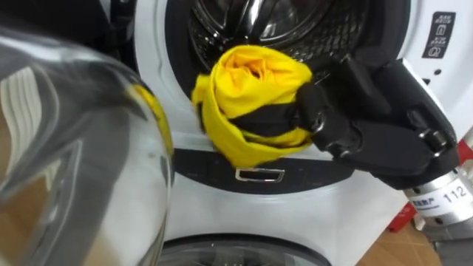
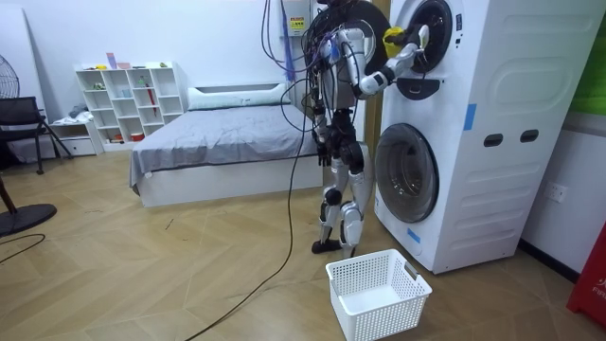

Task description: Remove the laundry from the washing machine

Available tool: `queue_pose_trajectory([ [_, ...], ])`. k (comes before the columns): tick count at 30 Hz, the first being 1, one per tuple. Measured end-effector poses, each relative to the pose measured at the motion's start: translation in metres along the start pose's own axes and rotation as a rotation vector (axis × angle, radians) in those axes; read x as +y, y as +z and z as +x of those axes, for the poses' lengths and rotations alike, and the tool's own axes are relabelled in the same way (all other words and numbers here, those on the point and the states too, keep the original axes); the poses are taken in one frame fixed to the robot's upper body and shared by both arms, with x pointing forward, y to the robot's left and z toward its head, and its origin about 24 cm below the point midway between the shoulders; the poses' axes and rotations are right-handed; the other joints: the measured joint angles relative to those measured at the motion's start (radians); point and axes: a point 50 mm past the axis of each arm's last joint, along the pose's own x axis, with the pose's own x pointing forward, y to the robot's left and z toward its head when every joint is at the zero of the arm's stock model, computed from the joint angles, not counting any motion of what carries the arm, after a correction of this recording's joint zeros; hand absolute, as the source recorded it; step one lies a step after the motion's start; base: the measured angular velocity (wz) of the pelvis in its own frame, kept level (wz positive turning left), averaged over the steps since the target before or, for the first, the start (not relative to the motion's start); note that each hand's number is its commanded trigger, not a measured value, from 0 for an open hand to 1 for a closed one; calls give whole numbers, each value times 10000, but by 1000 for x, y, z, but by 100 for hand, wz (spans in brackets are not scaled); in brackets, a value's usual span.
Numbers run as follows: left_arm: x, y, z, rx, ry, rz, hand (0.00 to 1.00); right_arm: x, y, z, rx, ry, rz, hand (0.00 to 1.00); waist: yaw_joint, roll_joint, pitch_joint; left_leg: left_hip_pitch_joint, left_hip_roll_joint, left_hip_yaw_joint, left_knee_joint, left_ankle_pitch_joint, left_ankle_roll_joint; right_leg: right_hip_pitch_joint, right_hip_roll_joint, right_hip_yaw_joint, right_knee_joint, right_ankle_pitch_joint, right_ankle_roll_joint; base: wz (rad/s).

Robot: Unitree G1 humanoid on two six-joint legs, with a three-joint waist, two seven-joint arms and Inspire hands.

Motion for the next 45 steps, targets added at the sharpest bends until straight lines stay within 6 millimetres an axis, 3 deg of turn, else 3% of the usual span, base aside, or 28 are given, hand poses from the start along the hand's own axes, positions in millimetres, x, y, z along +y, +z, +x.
queue_pose_trajectory([
  [6, -1, -5, -1, 200, -44, 14, 0, -8, 28, -5, -1108, -213, -228, 100, -143, -1, -1, 1, 8, -19, 25, -1, -1, 34, -14, -78, -1, 0, 0, 2],
  [18, -9, -11, -2, 508, -117, -570, 0, -28, 56, -20, -2095, -1501, -819, 100, -557, 137, 9, -168, 3, 211, 182, -77, -40, -200, -45, 77, 179, -21, -46, -3],
  [22, -8, -13, -2, 569, -50, -812, 0, -33, 58, -33, -1985, -2128, -820, 100, -827, 168, -8, -162, -3, 298, 254, -95, -47, -201, -39, 207, 177, -57, -101, -6],
  [26, -4, -12, -2, 575, 107, -1053, 0, -39, 46, -61, -923, -3304, -786, 100, -992, 189, -17, -164, 9, 572, 271, -86, -64, -416, 8, 519, 225, -105, -155, -21],
  [32, 7, -6, 1, 419, 350, -939, 0, -64, 28, -87, -58, -5130, -273, 100, -1278, 140, 6, -198, 29, 1469, 337, -81, -59, -925, 105, 1189, 656, 2, -121, -41],
  [37, 16, 5, 4, 134, 564, -962, 0, -67, 24, -93, 416, -5745, -595, 100, -1506, 174, 31, -513, 134, 2471, 402, -33, 36, -1416, 263, 1907, 694, 333, 20, -56],
  [38, 17, 9, 5, 63, 579, -937, 0, -69, 21, -95, 548, -5947, -614, 100, -1504, 201, 46, -524, 311, 2995, 406, -32, 18, -1596, 197, 1938, 997, 268, 29, -61],
  [40, 16, 13, 5, -37, 559, -868, 0, -73, 18, -99, 724, -6324, -617, 100, -1614, 236, 29, -511, 553, 3808, 444, -66, -96, -1803, -45, 1667, 2411, -404, 212, -37],
  [41, 16, 20, 6, -210, 532, -808, 0, -75, 17, -101, 752, -6621, -672, 100, -1720, 222, 35, -546, 686, 4360, 501, -60, -230, -1723, -363, 1675, 2817, -985, 534, -3],
  [42, 16, 26, 7, -370, 532, -825, 0, -76, 16, -101, 813, -6850, -730, 100, -1904, 57, 38, -647, 723, 4664, 699, -102, -342, -1678, -574, 1774, 2663, -1396, 656, -5],
  [43, 16, 30, 7, -442, 517, -835, 0, -76, 14, -102, 878, -6949, -755, 100, -1918, 92, 80, -696, 747, 4671, 848, -138, -388, -1729, -505, 1848, 2516, -1425, 469, -22],
  [45, 15, 40, 8, -683, 440, -859, 0, -76, 4, -104, 1281, -7356, -662, 100, -1851, 304, 49, -968, 903, 4664, 1006, -66, -571, -1827, -120, 2325, 2045, -1212, 257, -38],
])
